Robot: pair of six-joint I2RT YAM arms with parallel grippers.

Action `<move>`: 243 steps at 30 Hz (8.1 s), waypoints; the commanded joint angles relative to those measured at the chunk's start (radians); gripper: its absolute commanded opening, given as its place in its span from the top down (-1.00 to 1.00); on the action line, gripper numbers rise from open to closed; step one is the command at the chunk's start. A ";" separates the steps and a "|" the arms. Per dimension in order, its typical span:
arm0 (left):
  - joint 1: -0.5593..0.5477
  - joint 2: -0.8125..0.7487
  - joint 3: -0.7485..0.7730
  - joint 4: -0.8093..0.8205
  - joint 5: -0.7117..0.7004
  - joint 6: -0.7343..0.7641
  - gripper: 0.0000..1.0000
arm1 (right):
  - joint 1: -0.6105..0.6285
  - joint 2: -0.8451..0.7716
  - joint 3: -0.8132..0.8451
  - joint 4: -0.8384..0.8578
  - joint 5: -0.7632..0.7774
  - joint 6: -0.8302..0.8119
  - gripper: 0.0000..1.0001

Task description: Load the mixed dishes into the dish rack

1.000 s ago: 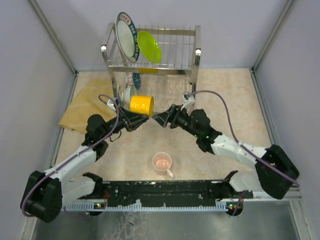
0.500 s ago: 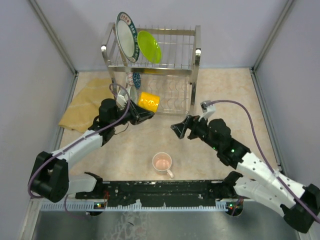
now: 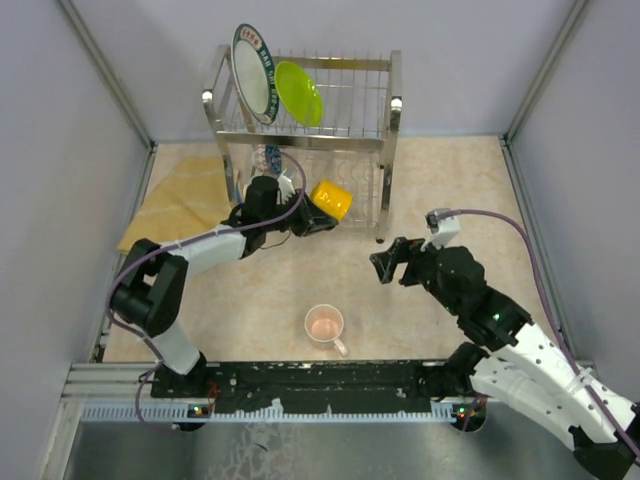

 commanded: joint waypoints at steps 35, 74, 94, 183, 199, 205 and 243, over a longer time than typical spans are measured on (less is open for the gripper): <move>-0.043 0.601 0.945 -0.497 -0.200 0.542 1.00 | -0.002 -0.020 0.172 -0.210 0.249 -0.116 -0.72; -0.095 0.802 1.379 -0.755 -0.555 0.895 0.04 | -0.004 0.033 0.170 -0.216 0.264 -0.114 -0.73; -0.102 0.725 1.264 -0.586 -0.628 0.937 -0.02 | -0.004 0.029 0.154 -0.227 0.238 -0.105 -0.73; -0.073 0.143 0.215 -0.050 -0.547 0.764 -0.70 | -0.004 0.251 0.114 -0.124 -0.268 -0.256 -0.76; -0.120 -0.116 0.025 -0.246 -0.567 0.736 -0.70 | 0.064 0.478 0.150 -0.031 -0.416 -0.314 -0.58; -0.127 -0.257 -0.086 -0.334 -0.580 0.687 -0.70 | 0.119 0.585 0.192 -0.031 -0.454 -0.360 -0.47; -0.101 -0.573 -0.193 -0.644 -0.705 0.554 -0.77 | 0.275 0.883 0.332 -0.107 -0.307 -0.515 1.00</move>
